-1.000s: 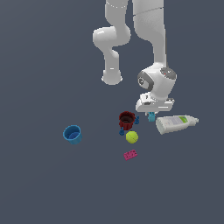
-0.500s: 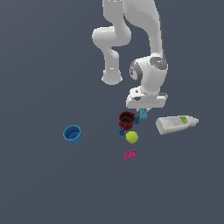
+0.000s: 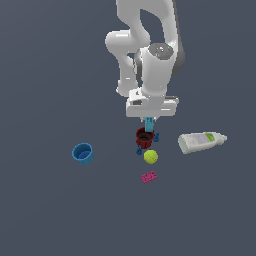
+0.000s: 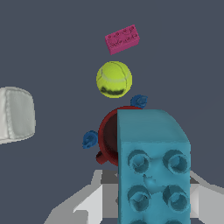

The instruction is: Pick up a designated object from a clutter of objects.

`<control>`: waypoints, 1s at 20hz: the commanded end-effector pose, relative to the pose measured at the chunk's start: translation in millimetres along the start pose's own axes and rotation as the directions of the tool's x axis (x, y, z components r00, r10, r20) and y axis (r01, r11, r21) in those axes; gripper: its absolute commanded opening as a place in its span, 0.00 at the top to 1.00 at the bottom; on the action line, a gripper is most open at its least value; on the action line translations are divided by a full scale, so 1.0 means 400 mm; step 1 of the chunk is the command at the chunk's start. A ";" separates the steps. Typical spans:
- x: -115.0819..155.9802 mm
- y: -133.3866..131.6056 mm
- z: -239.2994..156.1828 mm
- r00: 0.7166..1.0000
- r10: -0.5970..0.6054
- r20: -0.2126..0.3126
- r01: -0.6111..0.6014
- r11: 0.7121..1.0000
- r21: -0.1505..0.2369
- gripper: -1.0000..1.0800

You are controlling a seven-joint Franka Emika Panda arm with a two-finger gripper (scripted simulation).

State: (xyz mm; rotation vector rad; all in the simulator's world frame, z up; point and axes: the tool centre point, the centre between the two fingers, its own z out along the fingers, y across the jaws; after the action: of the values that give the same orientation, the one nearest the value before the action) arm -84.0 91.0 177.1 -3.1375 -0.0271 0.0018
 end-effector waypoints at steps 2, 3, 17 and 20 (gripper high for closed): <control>0.023 0.083 -0.074 1.000 -0.001 0.000 0.001 1.000 0.002 1.00; 0.029 0.106 -0.095 1.000 -0.001 0.000 0.001 1.000 0.002 1.00; 0.131 0.436 -0.380 1.000 0.001 0.000 -0.001 1.000 -0.001 1.00; 0.150 0.494 -0.431 1.000 0.001 0.000 -0.001 1.000 -0.002 1.00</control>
State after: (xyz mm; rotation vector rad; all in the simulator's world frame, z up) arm -24.1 -94.3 337.8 -3.1388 -0.0234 0.0008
